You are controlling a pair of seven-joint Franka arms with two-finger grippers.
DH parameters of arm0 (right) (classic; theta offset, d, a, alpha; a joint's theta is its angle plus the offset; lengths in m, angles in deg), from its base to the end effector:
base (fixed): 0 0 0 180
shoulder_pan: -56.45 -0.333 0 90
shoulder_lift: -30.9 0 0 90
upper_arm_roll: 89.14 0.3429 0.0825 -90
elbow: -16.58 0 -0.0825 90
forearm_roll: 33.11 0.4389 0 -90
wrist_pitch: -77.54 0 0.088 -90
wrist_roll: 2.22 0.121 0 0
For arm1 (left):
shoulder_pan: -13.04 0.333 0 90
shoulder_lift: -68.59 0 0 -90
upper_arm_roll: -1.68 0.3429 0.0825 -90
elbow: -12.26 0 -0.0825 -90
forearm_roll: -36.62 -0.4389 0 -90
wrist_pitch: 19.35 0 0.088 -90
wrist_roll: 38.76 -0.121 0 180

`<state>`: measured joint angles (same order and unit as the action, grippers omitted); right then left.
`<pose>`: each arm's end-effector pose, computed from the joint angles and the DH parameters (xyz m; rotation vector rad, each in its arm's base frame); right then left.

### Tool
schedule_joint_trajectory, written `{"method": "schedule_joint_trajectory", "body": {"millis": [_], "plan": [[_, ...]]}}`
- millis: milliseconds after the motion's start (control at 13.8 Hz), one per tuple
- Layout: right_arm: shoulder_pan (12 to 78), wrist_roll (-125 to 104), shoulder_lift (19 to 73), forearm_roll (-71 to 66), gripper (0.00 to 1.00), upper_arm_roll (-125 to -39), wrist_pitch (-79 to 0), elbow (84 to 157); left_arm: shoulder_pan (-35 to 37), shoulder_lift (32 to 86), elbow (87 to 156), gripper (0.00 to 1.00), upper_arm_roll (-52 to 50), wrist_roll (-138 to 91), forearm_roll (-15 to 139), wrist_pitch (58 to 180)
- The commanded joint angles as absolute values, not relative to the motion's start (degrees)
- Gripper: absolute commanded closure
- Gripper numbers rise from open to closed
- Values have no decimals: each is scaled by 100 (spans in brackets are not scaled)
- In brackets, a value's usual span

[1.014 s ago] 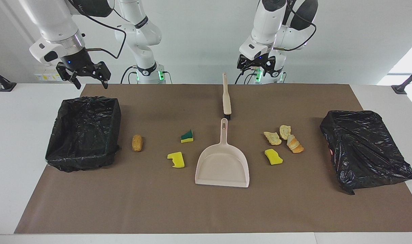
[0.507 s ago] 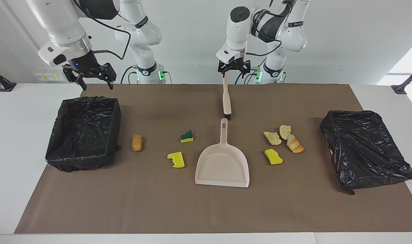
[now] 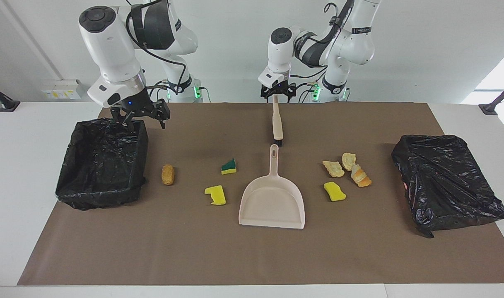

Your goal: Sweep and dump trash in bin

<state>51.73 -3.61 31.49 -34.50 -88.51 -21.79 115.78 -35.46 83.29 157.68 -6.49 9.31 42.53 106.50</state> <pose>0.6171 0.0552 0.5600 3.1117 0.1895 -0.0112 0.2488 -0.3832 0.3327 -3.0954 0.1237 0.1368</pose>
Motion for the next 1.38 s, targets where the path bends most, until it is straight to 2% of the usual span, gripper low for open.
{"method": "schedule_joint_trajectory", "body": {"millis": [0, 652, 724, 797, 941, 1014, 1086, 1304], "plan": [[5197, -248, 3099, -3425, 0, -8844, -2265, 11643, -3670, 8107, 15798, 0, -561, 1125, 4312, 11002], [5179, -11, 3055, -3390, 0, -8791, -2283, 11757, -4013, 8107, 15824, 0, -561, 1151, 4321, 10528], [5179, -11, 3055, -3390, 0, -8791, -2291, 11766, -4004, 8098, 15824, 8, -561, 1143, 4321, 10510], [5179, -11, 3055, -3390, 0, -8791, -2300, 11766, -3996, 8098, 15824, 23, -553, 1091, 4321, 10510], [5179, -11, 3055, -3390, 0, -8791, -2300, 11766, -3952, 8063, 15781, 65, -552, 1038, 4321, 10414], [5179, -11, 3055, -3390, 0, -8791, -2300, 11766, -3925, 8054, 15746, 96, -544, 968, 4321, 10222], [5179, -11, 3046, -3390, 0, -8791, -2292, 11774, -3908, 8072, 15710, 100, -535, 836, 4321, 10072], [5179, -20, 3046, -3390, 0, -8791, -2292, 11774, -3584, 8072, 15378, 100, -491, 300, 4321, 9598]]}}
